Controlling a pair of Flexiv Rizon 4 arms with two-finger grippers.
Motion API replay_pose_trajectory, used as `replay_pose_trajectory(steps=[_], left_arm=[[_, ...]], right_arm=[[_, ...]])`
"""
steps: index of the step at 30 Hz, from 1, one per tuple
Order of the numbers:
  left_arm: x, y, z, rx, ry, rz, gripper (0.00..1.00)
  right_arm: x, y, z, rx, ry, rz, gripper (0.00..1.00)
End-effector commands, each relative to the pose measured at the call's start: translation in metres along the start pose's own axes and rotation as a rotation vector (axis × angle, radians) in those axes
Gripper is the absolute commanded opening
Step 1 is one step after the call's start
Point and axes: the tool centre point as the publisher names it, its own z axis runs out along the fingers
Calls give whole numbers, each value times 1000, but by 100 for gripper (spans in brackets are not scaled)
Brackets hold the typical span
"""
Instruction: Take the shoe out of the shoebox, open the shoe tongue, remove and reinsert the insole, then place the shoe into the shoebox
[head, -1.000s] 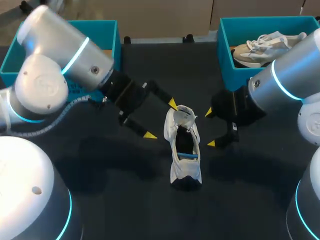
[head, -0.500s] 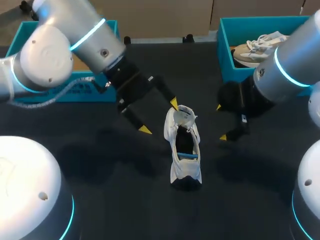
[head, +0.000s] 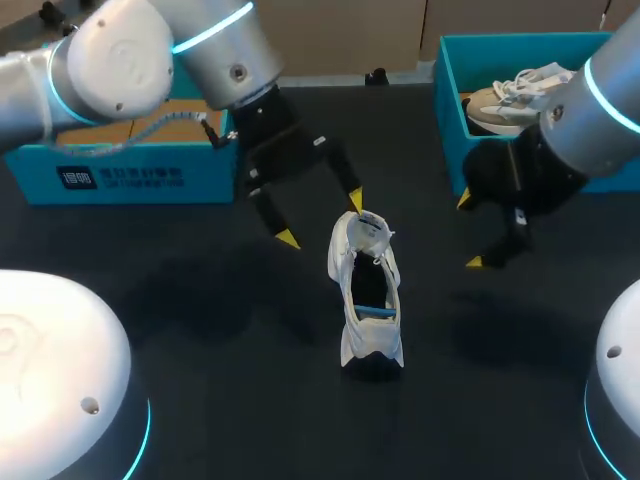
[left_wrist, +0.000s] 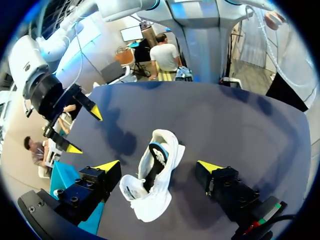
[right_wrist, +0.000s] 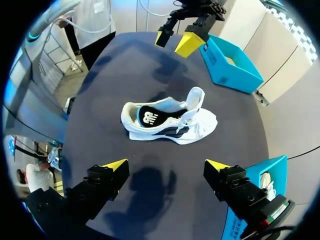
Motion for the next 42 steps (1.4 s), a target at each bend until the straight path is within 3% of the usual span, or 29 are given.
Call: replay_pose_trajectory(steps=[1, 8, 30, 42], left_arm=[[-4, 6, -2, 2, 105, 12, 100], [-4, 10, -8, -38, 170, 44, 100], [-5, 8, -10, -37, 186, 62, 100], [-6, -43, 22, -78, 225, 59, 100]], right_arm=[[6, -6, -17, 6, 15, -6, 100], [9, -15, -32, 0, 9, 34, 100], [9, -15, -32, 0, 9, 34, 100], [9, -15, -32, 0, 9, 34, 100]])
